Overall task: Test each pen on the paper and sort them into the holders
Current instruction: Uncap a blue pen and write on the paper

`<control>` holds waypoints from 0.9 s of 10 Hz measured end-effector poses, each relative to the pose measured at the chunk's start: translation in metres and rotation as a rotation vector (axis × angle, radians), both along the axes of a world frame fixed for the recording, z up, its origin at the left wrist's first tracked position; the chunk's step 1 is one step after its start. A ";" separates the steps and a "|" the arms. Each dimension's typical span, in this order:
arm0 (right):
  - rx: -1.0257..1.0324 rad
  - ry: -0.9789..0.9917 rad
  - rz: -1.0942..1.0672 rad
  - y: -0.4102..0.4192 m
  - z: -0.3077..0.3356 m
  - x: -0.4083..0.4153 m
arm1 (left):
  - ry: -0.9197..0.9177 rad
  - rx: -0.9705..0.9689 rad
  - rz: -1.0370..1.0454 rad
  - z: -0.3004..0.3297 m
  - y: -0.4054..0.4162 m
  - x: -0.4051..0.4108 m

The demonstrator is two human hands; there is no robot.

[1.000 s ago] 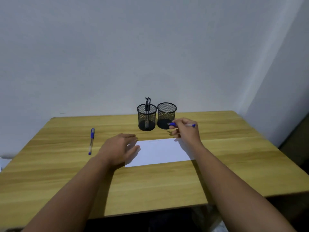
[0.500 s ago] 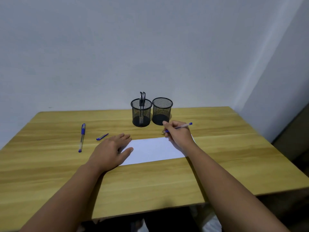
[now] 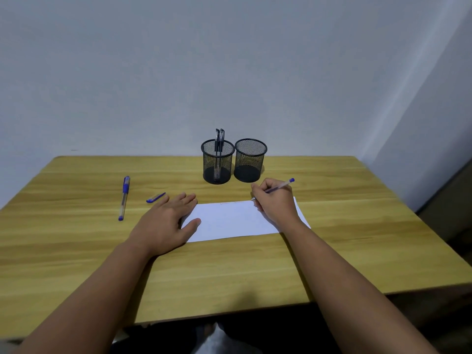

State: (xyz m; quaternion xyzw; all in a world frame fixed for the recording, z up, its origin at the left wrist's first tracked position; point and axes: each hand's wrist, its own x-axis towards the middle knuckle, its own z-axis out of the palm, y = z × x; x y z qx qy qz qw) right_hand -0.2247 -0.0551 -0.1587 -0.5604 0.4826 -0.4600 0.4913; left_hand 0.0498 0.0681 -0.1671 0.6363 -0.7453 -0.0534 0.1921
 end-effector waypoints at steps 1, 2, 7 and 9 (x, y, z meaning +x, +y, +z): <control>-0.006 0.015 0.007 0.002 0.001 0.000 | -0.002 0.011 0.001 0.000 0.001 -0.002; -0.016 0.032 0.007 0.002 0.001 0.001 | 0.001 0.012 0.007 0.000 0.001 -0.002; -0.091 0.099 0.035 0.003 0.000 0.001 | 0.046 0.004 0.014 0.001 0.002 -0.002; -0.081 0.103 -0.006 0.001 -0.001 -0.001 | 0.035 0.011 0.011 0.001 0.001 -0.002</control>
